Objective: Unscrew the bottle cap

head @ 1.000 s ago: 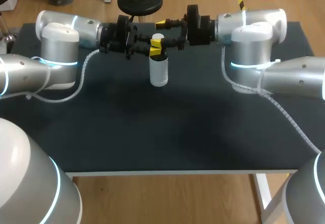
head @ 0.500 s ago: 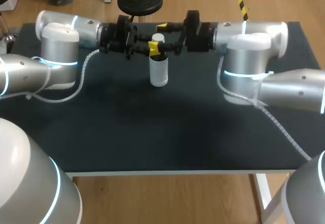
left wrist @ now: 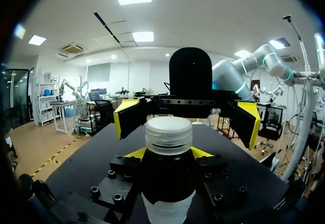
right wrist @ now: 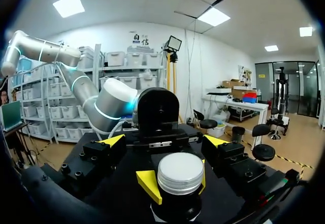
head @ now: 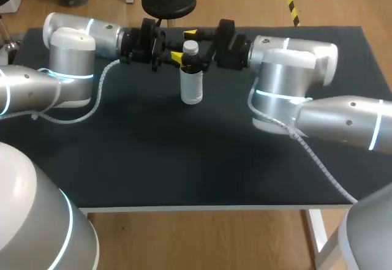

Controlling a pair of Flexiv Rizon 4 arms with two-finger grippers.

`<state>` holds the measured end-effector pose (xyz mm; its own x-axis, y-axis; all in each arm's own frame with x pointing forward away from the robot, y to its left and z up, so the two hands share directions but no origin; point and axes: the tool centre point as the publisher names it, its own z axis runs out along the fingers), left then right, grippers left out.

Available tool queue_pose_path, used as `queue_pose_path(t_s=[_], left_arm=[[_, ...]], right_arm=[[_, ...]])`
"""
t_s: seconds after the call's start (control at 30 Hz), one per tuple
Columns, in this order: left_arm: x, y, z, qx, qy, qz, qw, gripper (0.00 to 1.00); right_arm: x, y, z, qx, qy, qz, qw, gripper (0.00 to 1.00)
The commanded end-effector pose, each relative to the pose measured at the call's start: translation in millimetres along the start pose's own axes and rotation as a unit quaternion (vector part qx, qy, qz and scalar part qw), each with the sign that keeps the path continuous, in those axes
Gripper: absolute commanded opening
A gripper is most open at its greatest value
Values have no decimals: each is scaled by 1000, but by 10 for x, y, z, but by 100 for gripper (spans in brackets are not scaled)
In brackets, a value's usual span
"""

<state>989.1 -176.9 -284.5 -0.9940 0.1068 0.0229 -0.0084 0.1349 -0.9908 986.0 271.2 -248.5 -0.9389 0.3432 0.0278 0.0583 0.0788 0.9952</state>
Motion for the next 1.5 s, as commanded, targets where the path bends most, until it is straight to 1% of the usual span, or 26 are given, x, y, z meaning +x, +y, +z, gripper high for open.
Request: queue_pose_path(t_s=[0.03, 0.13, 0.4, 0.8, 1.07, 1.5], left_arm=[[-19, 9, -8, 1, 3, 0, 1000, 0], [-19, 9, -8, 1, 3, 0, 1000, 0], [-19, 9, -8, 1, 3, 0, 1000, 0], [-19, 9, -8, 1, 3, 0, 1000, 0], [-19, 9, -8, 1, 3, 0, 1000, 0], [-19, 9, -8, 1, 3, 0, 1000, 0]], right_arm=[[44, -10, 25, -4, -49, -4, 999, 100], [52, 3, -4, 1, -59, -7, 998, 100], [75, 19, -52, -9, -81, -6, 997, 100], [107, -39, -135, -16, -111, 5, 994, 100], [85, -63, -123, -26, -109, 6, 994, 100], [-28, -93, -158, -48, -113, 8, 992, 100]])
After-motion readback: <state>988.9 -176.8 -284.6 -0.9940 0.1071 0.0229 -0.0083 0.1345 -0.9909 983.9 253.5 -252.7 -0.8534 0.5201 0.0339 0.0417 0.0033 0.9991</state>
